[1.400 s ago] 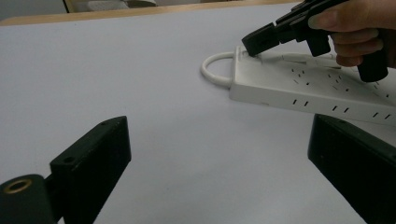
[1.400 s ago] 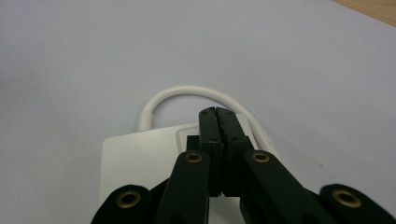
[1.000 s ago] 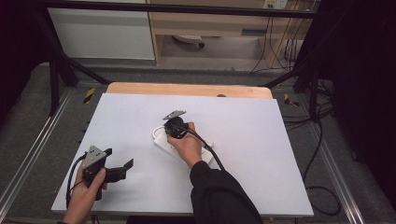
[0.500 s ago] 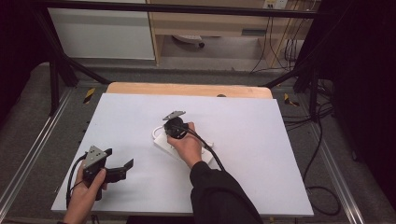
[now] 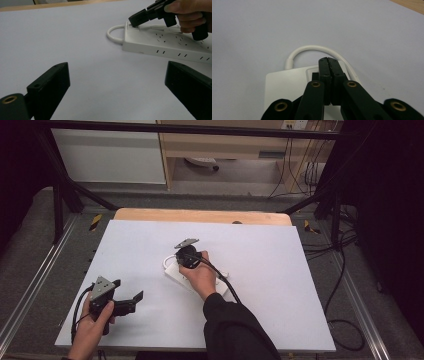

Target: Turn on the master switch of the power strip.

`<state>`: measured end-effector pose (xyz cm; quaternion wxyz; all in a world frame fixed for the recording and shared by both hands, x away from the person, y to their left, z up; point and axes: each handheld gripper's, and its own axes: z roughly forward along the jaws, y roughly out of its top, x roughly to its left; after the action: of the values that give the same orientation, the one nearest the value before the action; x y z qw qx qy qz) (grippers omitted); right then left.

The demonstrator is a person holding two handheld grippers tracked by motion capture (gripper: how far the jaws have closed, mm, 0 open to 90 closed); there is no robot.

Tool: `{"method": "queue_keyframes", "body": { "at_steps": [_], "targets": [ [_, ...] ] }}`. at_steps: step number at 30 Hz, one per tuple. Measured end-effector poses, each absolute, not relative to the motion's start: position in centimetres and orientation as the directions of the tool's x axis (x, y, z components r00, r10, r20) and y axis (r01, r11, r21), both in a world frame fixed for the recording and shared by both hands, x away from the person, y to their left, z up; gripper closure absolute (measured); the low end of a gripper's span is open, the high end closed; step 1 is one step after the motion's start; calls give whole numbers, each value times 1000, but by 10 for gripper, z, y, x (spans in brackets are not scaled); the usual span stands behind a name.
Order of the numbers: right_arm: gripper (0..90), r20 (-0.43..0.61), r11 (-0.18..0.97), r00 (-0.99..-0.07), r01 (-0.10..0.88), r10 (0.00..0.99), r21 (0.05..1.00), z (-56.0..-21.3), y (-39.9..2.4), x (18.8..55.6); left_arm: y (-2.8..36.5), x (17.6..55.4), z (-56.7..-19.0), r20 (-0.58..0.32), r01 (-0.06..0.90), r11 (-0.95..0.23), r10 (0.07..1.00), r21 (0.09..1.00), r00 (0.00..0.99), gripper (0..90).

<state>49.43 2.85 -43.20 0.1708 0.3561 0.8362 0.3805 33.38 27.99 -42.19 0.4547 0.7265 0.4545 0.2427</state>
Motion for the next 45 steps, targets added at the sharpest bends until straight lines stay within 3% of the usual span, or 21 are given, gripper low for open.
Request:
{"method": "queue_keyframes", "body": {
  "at_steps": [27,45],
  "targets": [
    [900,10,411,-673,463,739,786,-431,28,491,278,334,-423,-51,441,-194,873,876,486,60],
    [900,25,361,-664,437,747,824,-410,11,487,279,334,-423,-54,442,-190,874,877,482,60]
  ]
}}
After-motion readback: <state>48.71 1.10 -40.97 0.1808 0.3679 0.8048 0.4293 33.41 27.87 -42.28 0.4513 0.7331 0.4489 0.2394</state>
